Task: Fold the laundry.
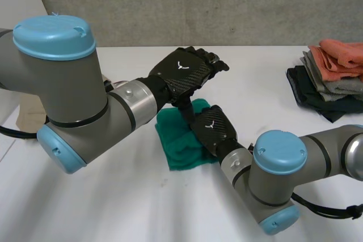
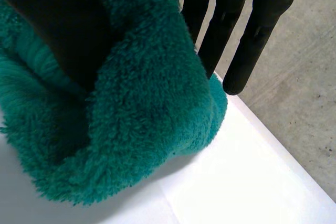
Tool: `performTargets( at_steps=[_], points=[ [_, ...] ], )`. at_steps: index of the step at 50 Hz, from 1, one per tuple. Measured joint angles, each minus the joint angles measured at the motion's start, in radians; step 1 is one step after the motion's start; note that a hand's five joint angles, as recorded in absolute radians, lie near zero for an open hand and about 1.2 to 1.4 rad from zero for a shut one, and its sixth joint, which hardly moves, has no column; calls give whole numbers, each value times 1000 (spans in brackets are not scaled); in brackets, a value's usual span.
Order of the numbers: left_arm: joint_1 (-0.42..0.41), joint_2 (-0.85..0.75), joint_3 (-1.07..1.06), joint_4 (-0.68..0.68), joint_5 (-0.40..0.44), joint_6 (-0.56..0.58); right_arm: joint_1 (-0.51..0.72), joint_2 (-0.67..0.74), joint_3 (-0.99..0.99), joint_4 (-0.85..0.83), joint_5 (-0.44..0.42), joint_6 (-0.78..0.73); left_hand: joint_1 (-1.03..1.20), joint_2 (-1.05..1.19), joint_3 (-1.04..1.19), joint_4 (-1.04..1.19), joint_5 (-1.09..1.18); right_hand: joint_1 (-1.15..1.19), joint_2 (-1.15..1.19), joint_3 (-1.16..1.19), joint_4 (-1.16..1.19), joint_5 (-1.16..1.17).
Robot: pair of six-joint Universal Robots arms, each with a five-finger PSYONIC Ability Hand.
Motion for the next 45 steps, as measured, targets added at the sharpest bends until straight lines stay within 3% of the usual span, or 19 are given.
performTargets(
  at_steps=[3,5,8,26,45],
  points=[
    [0,0,-1,0,0,0,-1,2,-13,8,-3,2,0,0,0,0,0,-156,-173,-170,-174,-154],
    [0,1,-1,-1,0,0,-1,-3,-20,23,-6,5,0,0,0,0,0,-437,-470,-459,-455,-447],
    [0,1,-3,-2,0,0,-2,-14,-20,55,-8,6,0,0,0,0,0,-505,-536,-538,-553,-551],
    [-1,0,-10,0,2,0,-26,-62,30,155,-26,5,0,0,0,0,0,-505,-536,-539,-566,-582],
    [3,-1,-10,0,3,0,-25,43,-104,146,-37,-6,0,0,0,0,0,-444,-494,-476,-473,-498]
  ],
)
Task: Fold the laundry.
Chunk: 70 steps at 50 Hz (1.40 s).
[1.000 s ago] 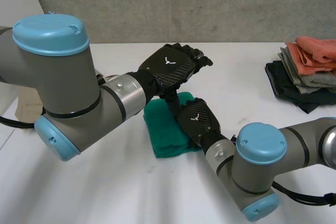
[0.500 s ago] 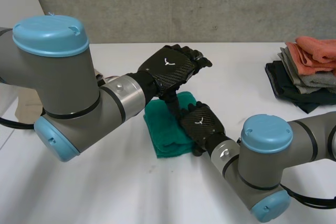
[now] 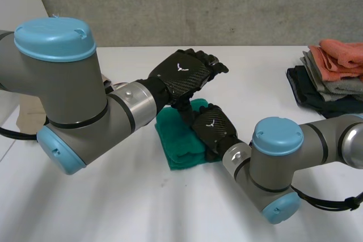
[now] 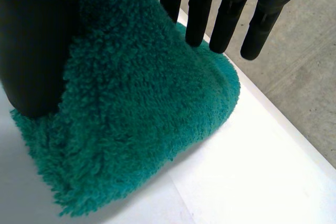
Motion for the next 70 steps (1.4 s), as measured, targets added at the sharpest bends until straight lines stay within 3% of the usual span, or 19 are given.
performTargets(
  at_steps=[3,9,20,23,25,41,50,56,63,70],
  points=[
    [1,-1,0,-1,1,0,0,5,-7,-1,0,1,0,0,0,0,0,139,152,133,126,55],
    [2,0,-1,-1,2,0,0,7,-19,-7,1,4,0,0,0,0,0,338,413,396,389,377],
    [2,4,-1,-3,2,-1,0,20,-61,-12,1,6,0,0,0,0,0,256,275,261,255,302],
    [5,6,-5,-3,2,-1,0,25,-67,-13,-1,5,0,0,0,0,0,517,585,548,543,553],
    [6,7,-8,-3,2,-1,0,28,-70,-15,-1,5,0,0,0,0,0,555,696,666,677,644],
    [48,83,-1,6,-2,-5,-96,-49,-242,-46,1,13,-3,0,0,-2,0,555,700,681,717,649],
    [75,136,11,22,-2,-47,-338,-119,-412,-194,-43,112,-3,0,0,-2,0,555,700,688,723,668],
    [76,137,-7,24,-1,-57,-561,-47,-545,-229,-110,235,-3,0,0,-2,0,555,700,692,724,671],
    [73,134,-32,25,1,-57,-770,145,-667,-222,-262,295,-3,0,0,-2,0,555,700,700,725,675],
    [70,130,-47,26,2,-56,-905,266,-667,-164,-431,310,-3,0,0,-2,0,555,700,700,726,685]
  ],
)
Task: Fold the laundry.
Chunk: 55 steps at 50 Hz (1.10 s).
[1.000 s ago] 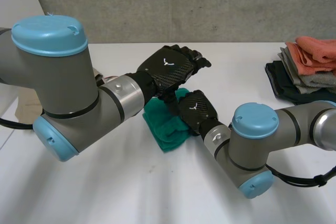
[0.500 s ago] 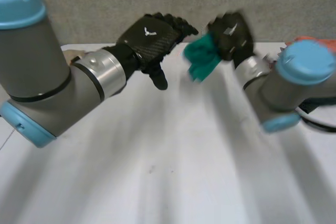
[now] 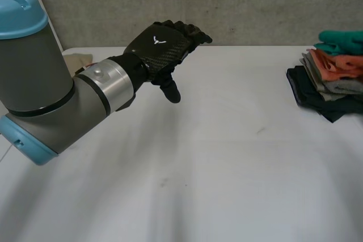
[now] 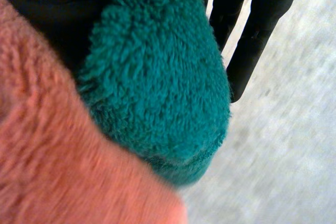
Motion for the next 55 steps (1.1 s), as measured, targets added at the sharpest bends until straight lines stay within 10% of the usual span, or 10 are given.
performTargets(
  at_steps=[3,10,34,45,55],
  points=[
    [-1,-1,-2,0,0,0,-26,8,19,24,-42,4,0,0,0,0,0,0,-19,-27,-38,0],
    [-3,2,0,1,0,1,-72,-91,120,75,-98,14,0,0,0,0,0,-794,-930,-937,-966,-815],
    [21,129,9,12,-28,-7,139,-572,109,328,156,-85,0,0,0,0,0,-796,-940,-958,-990,-889],
    [331,181,-15,111,-267,33,587,-687,513,126,143,-153,0,0,0,0,0,-796,-940,-958,-990,-890],
    [588,-148,4,126,-202,325,700,-659,720,306,155,-235,0,0,0,0,0,-796,-940,-958,-990,-890]
  ],
)
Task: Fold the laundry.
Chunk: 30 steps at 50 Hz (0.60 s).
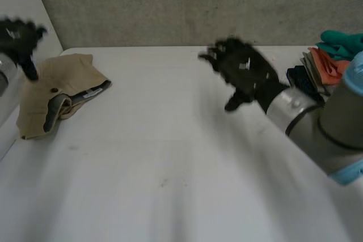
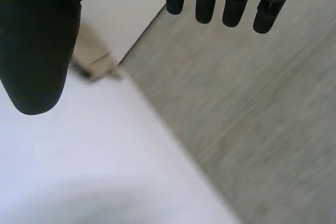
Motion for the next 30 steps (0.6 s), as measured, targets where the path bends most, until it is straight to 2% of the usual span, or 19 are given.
performTargets(
  at_steps=[4,8,12,15,16,17,19,20,24,30],
  points=[
    [53,-156,36,-1,92,120,-1,12,49,76,16,-67,0,0,0,0,0,0,0,0,0,0],
    [94,-283,82,0,185,190,-10,15,103,103,27,-117,0,0,0,0,0,0,0,0,0,0],
    [117,-378,135,1,249,212,-19,10,163,92,31,-142,16,13,13,16,10,0,0,0,0,0],
    [121,-413,159,1,270,207,-23,7,200,72,32,-147,341,284,279,291,264,0,0,0,0,0],
    [120,-419,162,2,275,204,-24,6,209,67,32,-147,341,284,279,291,264,0,0,0,0,0],
    [119,-425,169,3,283,196,-25,6,223,59,32,-147,655,658,616,638,523,0,0,0,0,0],
    [118,-426,170,4,284,193,-25,5,226,57,32,-147,655,658,616,638,523,0,0,0,0,0],
    [109,-420,173,11,291,166,-28,5,247,45,32,-146,851,952,863,928,782,0,0,0,0,0],
    [80,-351,154,32,287,93,-37,0,264,38,33,-144,871,979,900,965,829,0,0,0,0,0],
    [-7,-118,62,78,271,-119,-70,-33,271,37,42,-139,871,980,911,979,859,0,0,0,0,0]
  ],
)
